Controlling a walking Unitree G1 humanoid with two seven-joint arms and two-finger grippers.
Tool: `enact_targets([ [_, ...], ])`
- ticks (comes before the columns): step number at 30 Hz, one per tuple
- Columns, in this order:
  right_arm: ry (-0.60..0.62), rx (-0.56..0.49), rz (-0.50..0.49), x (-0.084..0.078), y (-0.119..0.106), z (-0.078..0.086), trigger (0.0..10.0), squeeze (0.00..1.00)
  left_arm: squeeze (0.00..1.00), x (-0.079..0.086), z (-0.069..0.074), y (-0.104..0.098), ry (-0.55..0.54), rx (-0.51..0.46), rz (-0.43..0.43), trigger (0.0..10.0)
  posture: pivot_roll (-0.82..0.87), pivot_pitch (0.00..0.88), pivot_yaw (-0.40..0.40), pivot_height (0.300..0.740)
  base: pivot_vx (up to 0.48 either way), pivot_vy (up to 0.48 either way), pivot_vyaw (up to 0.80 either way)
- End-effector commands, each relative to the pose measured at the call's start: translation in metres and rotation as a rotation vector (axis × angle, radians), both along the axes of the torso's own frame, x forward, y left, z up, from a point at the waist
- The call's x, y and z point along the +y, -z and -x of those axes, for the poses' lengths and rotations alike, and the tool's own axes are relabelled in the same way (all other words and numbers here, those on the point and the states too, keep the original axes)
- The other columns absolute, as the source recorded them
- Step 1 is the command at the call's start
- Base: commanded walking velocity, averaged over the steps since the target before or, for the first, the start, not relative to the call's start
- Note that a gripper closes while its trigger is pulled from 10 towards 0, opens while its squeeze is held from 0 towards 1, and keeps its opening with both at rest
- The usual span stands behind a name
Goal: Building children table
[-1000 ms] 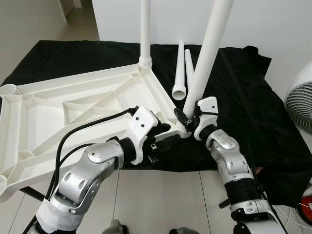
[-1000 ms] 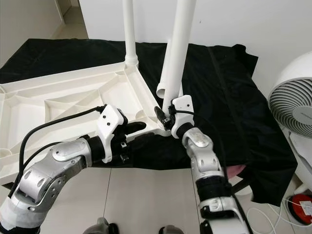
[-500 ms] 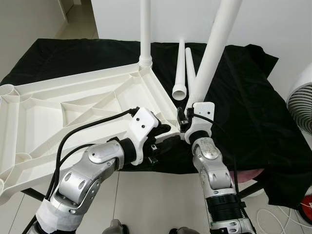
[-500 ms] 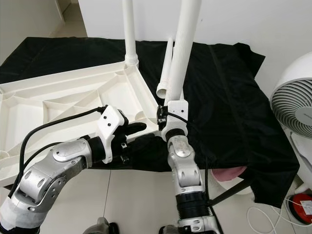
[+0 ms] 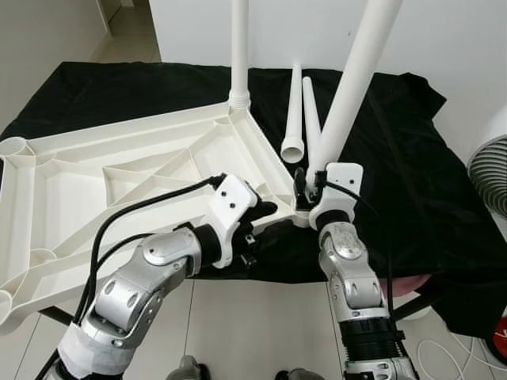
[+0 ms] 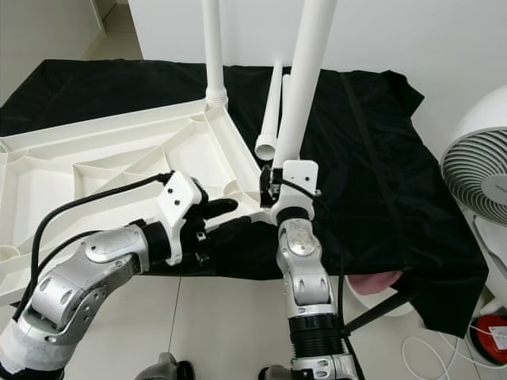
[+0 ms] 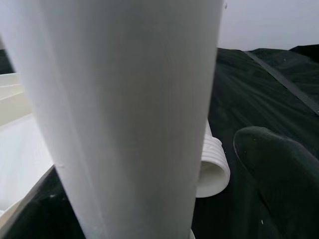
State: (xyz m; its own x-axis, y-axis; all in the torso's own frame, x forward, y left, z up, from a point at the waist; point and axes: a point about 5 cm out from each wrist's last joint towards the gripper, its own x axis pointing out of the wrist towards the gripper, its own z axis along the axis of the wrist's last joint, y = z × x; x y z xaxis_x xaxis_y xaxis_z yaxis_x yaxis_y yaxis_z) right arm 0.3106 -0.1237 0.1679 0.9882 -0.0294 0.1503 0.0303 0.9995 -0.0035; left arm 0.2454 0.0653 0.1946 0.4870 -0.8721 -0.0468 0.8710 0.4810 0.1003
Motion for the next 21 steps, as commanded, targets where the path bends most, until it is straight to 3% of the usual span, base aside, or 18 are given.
enact_targets([
  [1,-0.005,-0.049,-0.007,-0.005,-0.008,-0.002,10.0,1.0,0.0,0.0,-0.001,0.009,-0.021,0.008,-0.019,10.0,-0.04,0.061,0.01,0.74,0.0,0.0,0.0],
  [3,-0.066,-0.046,-0.018,-0.003,-0.008,-0.004,10.0,1.0,0.0,-0.001,-0.001,0.014,-0.031,0.016,-0.024,10.0,-0.05,0.058,0.008,0.74,0.0,0.0,0.0],
  [4,-0.109,-0.042,-0.026,-0.001,-0.008,-0.005,10.0,0.0,0.0,-0.001,-0.001,0.017,-0.035,0.022,-0.028,10.0,-0.05,0.058,0.008,0.74,0.0,0.0,0.0],
  [5,-0.109,-0.042,-0.026,-0.001,-0.008,-0.005,10.0,0.0,0.0,-0.001,-0.001,0.017,-0.035,0.022,-0.028,10.0,-0.05,0.058,0.008,0.74,0.0,0.0,0.0],
  [8,-0.309,-0.017,0.028,0.004,-0.005,-0.009,10.0,0.0,0.0,-0.002,0.001,0.02,-0.024,0.029,-0.037,10.0,-0.05,0.052,0.013,0.74,0.0,0.0,0.0],
  [12,-0.351,-0.003,0.052,0.003,-0.002,-0.01,10.0,0.0,0.0,-0.002,0.002,0.02,-0.021,0.029,-0.039,10.0,-0.05,0.052,0.013,0.74,0.0,0.0,0.0],
  [17,-0.584,0.035,0.161,-0.009,0.001,-0.017,10.0,0.0,0.0,-0.003,0.002,0.016,-0.01,0.019,-0.039,10.0,-0.05,0.055,0.016,0.74,0.0,0.0,0.0],
  [21,-0.623,0.044,0.179,-0.012,0.002,-0.018,10.0,0.0,0.0,-0.003,0.002,0.016,-0.008,0.015,-0.038,10.0,-0.05,0.055,0.016,0.74,0.0,0.0,0.0],
])
